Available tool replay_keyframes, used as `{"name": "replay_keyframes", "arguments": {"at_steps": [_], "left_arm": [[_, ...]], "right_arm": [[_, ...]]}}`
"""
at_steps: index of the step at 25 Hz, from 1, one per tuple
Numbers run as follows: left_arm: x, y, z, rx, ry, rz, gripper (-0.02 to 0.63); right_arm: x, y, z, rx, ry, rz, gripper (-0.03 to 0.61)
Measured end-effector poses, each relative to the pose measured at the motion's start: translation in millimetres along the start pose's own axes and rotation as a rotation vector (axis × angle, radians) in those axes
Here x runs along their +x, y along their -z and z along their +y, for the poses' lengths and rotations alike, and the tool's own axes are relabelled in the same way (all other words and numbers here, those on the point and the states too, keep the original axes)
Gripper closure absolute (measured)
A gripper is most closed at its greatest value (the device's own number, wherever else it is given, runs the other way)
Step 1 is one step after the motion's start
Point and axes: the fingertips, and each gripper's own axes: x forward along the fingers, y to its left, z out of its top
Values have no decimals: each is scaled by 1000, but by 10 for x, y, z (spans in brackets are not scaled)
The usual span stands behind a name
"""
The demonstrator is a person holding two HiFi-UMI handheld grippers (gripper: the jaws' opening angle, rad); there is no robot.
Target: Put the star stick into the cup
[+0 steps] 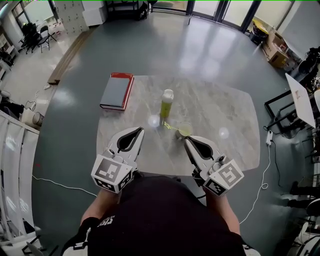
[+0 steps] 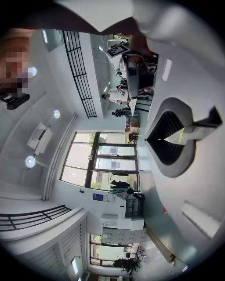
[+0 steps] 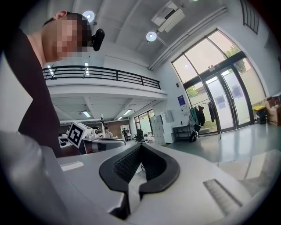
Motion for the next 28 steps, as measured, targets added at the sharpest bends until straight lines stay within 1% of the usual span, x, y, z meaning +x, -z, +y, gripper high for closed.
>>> {"name": "replay_keyframes", "arguments": {"at_steps": [5,14,28], "left_arm": [[-30,30,-21,-7,6,4,611],[3,41,-72,-14,16,16,611],[40,108,-51,-21,30,30,611]], "right_arm": [[-23,83,28,10,7,26,566],[-84,116,34,25,11,44,566],[-42,183,-5,36,22,47,566]]}}
